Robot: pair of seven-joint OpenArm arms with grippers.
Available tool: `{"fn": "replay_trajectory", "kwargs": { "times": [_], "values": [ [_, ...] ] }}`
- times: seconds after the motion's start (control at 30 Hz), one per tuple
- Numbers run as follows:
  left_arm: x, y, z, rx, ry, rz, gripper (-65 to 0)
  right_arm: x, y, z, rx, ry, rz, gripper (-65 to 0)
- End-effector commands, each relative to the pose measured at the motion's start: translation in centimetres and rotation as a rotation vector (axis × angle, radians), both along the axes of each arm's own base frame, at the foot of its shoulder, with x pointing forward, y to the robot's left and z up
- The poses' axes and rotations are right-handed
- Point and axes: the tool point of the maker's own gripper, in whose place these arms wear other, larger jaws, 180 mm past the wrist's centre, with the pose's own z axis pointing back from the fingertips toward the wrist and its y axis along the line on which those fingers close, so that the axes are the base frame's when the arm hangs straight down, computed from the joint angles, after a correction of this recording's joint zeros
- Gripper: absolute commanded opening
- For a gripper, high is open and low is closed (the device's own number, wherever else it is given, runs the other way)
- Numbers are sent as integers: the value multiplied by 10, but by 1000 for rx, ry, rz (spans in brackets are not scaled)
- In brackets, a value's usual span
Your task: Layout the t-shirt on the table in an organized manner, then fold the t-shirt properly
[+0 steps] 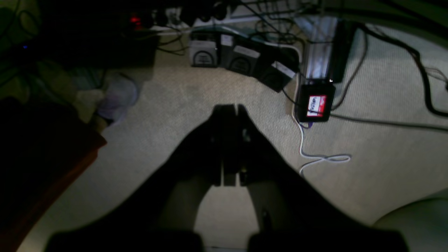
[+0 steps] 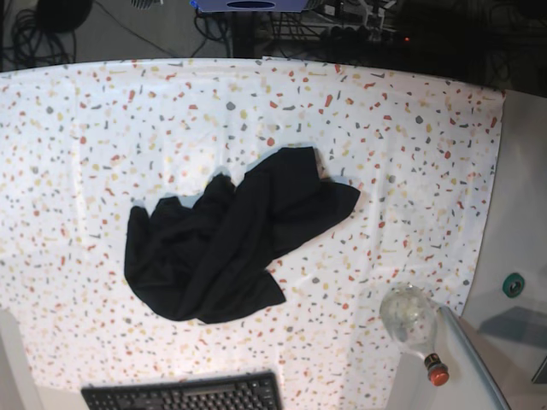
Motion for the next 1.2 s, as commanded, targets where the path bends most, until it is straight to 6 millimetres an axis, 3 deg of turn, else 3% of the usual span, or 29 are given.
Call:
{"fn": "replay_trajectory", "kwargs": {
  "times": [0.0,0.23,0.4,0.5,0.57,0.67,0.77,0.9,1.0,1.1,1.17],
  "values": [
    [-11,9,6,15,-7,-17,-650,-7,-2,3,-6,3,-5,-650],
    [-10,36,52,42,-154,-106,-650,-33,-37,36,-94,-51,-135,-650],
    [-1,42,90,39,-246,-178,-650,-23,-60,72,-149,-165,-148,-650],
    [10,34,113,14,-312,-184,-650,-2,-67,96,-181,-256,-179,-650],
    [25,34,133,-11,-372,-153,-650,16,-72,114,-206,-323,-205,-650],
    [63,28,171,-75,-503,-104,-650,45,-82,142,-239,-386,-229,-650],
    [111,3,216,-155,-656,-122,-650,74,-87,164,-248,-421,-229,-650],
    [155,-25,263,-218,-817,-155,-650,116,-89,194,-253,-521,-226,-650],
    [183,-29,273,-224,-890,-170,-650,166,-90,220,-253,-664,-226,-650],
    [199,-19,260,-188,-842,-162,-650,223,-67,239,-187,-806,-202,-650],
    [204,-7,257,-156,-808,-149,-650,254,-40,247,-114,-868,-175,-650]
  ]
}}
